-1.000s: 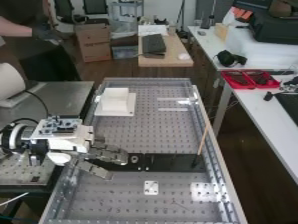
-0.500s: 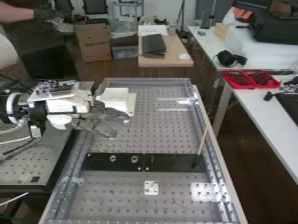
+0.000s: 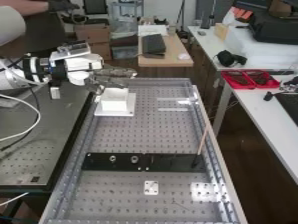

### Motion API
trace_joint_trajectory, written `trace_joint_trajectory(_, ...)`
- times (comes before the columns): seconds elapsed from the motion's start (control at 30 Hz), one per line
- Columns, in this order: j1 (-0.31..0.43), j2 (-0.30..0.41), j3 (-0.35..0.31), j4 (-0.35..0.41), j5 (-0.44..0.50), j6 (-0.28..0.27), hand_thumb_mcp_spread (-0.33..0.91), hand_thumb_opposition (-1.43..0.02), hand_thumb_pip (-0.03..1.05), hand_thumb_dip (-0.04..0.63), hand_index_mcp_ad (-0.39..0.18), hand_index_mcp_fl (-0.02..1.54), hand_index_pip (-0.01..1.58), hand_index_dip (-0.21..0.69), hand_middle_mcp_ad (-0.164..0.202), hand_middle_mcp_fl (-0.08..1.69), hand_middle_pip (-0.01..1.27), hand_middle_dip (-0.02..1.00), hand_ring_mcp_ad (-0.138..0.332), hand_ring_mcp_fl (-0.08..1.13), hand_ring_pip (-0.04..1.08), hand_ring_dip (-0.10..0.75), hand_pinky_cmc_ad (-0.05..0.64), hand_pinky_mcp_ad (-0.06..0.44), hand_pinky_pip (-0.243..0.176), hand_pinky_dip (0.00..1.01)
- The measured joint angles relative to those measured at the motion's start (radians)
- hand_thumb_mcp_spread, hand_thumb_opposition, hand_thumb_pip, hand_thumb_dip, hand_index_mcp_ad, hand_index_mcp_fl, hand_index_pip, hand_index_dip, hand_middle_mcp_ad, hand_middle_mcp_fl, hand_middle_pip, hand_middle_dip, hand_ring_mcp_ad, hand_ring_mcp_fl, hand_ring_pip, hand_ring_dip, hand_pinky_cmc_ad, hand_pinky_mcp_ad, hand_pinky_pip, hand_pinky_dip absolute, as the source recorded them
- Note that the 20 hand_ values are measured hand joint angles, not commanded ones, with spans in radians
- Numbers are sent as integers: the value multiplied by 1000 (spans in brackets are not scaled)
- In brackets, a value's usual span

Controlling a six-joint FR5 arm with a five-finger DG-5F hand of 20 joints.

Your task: Grab the smaller nut and place it in the white container

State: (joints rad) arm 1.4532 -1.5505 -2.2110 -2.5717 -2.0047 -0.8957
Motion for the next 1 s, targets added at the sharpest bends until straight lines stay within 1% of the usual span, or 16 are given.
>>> trace_joint_trajectory(0.03,26,3,-1,-2,13,6,520,-988,576,218,-169,454,1538,188,72,188,131,222,113,2,89,87,380,295,-3,251)
trace_joint_trajectory(0.07,38,3,-1,-3,20,9,520,-988,576,218,-169,454,1538,188,68,188,131,222,110,2,89,87,382,288,-3,251)
trace_joint_trajectory(0.1,63,4,-1,-4,33,15,520,-988,579,218,-169,454,1538,188,68,188,131,222,108,2,89,87,379,297,-3,251)
trace_joint_trajectory(0.13,85,4,-1,-5,46,21,520,-988,576,218,-169,454,1538,188,68,188,134,227,108,2,89,87,379,290,-3,251)
trace_joint_trajectory(0.17,102,3,-1,-5,56,26,520,-988,576,218,-169,454,1538,188,73,188,134,229,113,2,89,87,379,297,-3,251)
trace_joint_trajectory(0.2,128,2,-1,-5,71,33,520,-988,576,218,-169,454,1538,188,68,188,134,229,110,2,89,87,379,286,-3,251)
trace_joint_trajectory(0.23,154,-1,0,-5,88,39,520,-988,576,218,-169,454,1538,188,66,188,134,229,108,2,89,87,379,297,-3,251)
trace_joint_trajectory(0.27,158,-2,0,-5,90,41,520,-988,576,218,-169,454,1538,188,66,188,134,229,108,2,89,87,379,297,-3,251)
trace_joint_trajectory(0.33,209,-11,1,-3,126,55,520,-988,576,218,-169,454,1538,187,68,188,134,229,108,2,89,87,379,297,-3,251)
trace_joint_trajectory(0.37,219,-14,2,-3,133,58,520,-988,576,218,-169,454,1538,187,66,185,134,229,108,2,89,87,379,297,-3,251)
trace_joint_trajectory(0.5,309,-43,5,4,203,85,524,-988,576,218,-169,454,1539,187,68,185,134,229,108,5,89,87,379,293,-3,251)
trace_joint_trajectory(0.63,368,-83,7,11,263,104,520,-988,576,218,-169,454,1536,188,66,183,134,229,108,5,93,87,379,297,-3,251)
trace_joint_trajectory(0.8,409,-124,5,25,322,122,524,-988,576,218,-169,454,1536,187,72,201,134,229,108,2,89,87,379,297,-3,251)
trace_joint_trajectory(0.83,417,-132,4,29,336,124,520,-988,576,218,-169,454,1536,187,66,201,134,229,108,5,89,87,379,297,-3,251)
trace_joint_trajectory(0.87,420,-135,4,31,342,125,520,-988,576,218,-169,454,1536,188,73,201,134,229,108,5,89,87,379,297,-3,251)
trace_joint_trajectory(1.0,438,-156,1,41,385,133,520,-988,576,218,-169,454,1536,187,70,202,134,229,108,5,89,87,379,297,-3,251)
